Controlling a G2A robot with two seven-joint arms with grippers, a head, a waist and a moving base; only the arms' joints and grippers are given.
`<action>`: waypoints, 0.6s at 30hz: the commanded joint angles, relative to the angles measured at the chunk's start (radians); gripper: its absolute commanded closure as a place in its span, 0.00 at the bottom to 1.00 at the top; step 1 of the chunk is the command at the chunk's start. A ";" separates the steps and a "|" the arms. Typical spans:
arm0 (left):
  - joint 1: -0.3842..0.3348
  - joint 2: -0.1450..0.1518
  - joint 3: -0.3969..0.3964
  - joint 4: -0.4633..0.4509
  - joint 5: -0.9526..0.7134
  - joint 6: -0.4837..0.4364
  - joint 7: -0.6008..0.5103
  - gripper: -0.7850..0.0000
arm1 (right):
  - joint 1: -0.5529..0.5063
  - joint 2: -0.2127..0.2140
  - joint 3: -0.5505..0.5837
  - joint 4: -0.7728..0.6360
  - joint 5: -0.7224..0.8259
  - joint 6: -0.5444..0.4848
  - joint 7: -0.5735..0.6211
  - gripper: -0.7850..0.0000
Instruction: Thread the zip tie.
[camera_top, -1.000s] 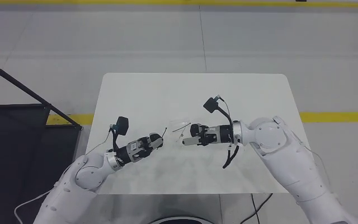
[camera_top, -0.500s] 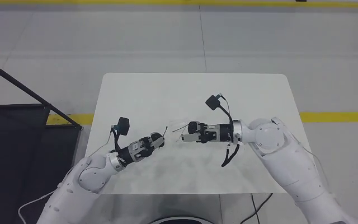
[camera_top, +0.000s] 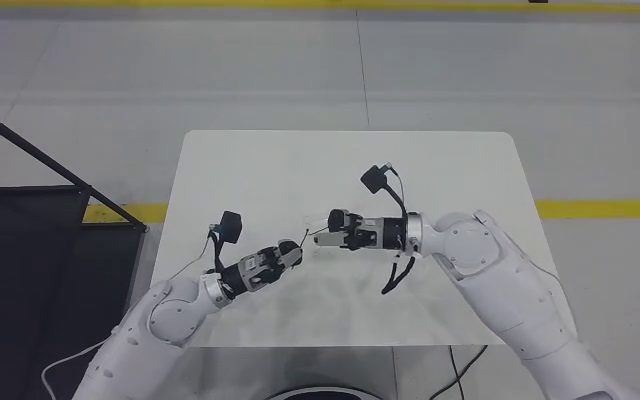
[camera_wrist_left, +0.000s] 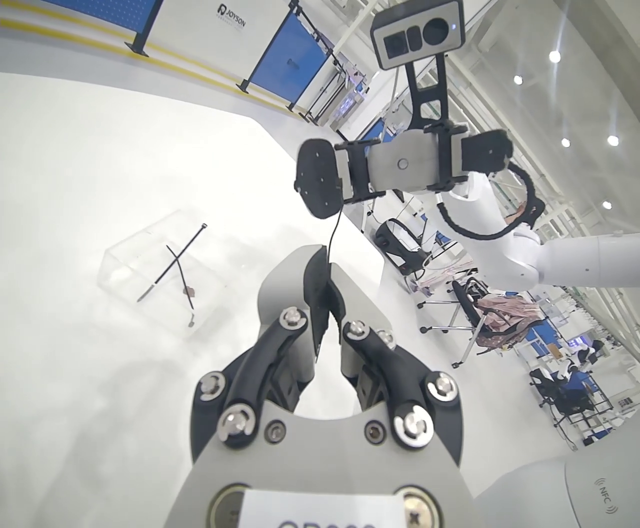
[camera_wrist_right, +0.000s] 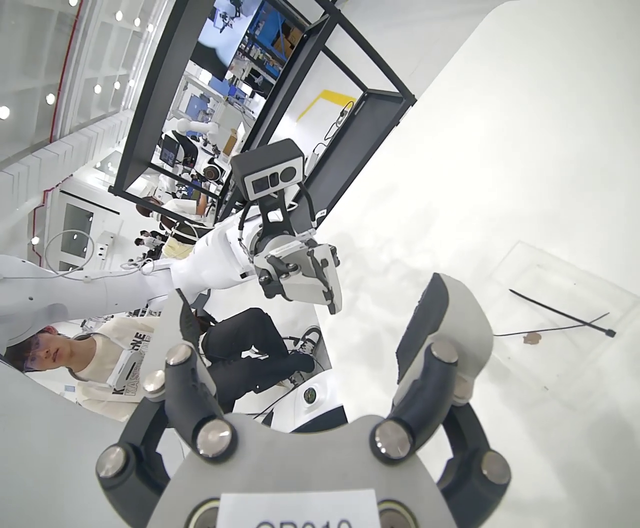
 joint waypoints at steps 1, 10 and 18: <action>-0.006 -0.002 0.006 0.007 -0.004 -0.002 -0.001 1.00 | 0.008 -0.004 -0.006 0.012 0.002 -0.002 0.001 0.21; -0.026 -0.011 0.021 0.022 -0.008 0.004 -0.016 1.00 | 0.046 -0.024 -0.039 0.072 0.028 -0.025 0.030 0.58; -0.035 -0.015 0.027 0.032 -0.025 -0.002 -0.036 1.00 | 0.073 -0.040 -0.060 0.118 0.042 -0.034 0.051 0.71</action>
